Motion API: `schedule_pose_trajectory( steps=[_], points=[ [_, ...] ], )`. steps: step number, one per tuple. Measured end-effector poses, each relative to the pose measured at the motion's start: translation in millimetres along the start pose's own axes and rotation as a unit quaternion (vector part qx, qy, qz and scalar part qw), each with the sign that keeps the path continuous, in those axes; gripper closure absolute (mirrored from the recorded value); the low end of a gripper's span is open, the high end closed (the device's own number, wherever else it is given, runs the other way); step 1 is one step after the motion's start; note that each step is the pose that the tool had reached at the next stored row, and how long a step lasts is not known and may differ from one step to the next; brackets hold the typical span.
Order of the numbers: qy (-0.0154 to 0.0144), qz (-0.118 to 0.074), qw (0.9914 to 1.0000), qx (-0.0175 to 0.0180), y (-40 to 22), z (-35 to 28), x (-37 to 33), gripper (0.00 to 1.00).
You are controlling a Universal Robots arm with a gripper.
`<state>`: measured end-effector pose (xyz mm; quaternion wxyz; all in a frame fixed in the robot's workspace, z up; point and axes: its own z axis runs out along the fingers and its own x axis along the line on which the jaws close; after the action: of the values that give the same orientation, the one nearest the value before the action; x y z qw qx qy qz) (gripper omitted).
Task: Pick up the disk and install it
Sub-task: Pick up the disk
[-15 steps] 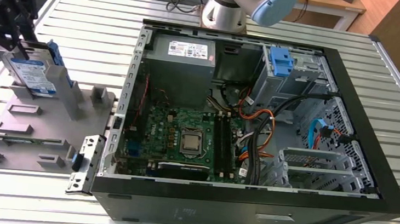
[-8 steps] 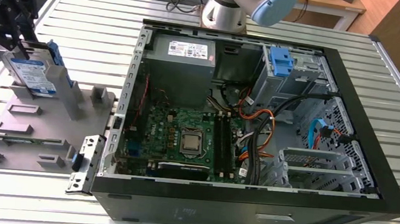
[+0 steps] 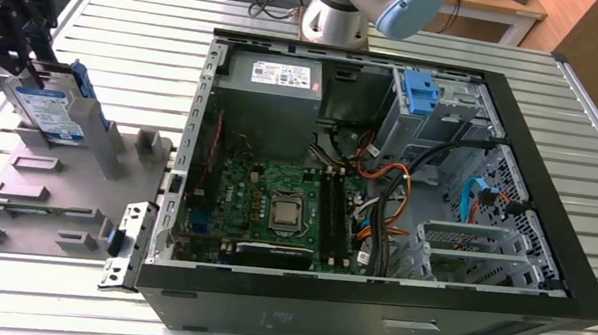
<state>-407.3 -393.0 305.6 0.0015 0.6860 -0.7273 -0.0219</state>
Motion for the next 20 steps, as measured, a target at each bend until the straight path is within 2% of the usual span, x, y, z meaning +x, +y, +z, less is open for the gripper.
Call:
schedule_pose_trajectory(
  steps=[4,5,20],
  points=[
    [0.0,0.0,1.0,0.0,0.0,0.0,-0.1,0.55],
    [0.0,0.0,1.0,0.0,0.0,0.0,-0.1,0.62],
    [0.0,0.0,1.0,0.0,0.0,0.0,-0.4,0.65]
  ],
)
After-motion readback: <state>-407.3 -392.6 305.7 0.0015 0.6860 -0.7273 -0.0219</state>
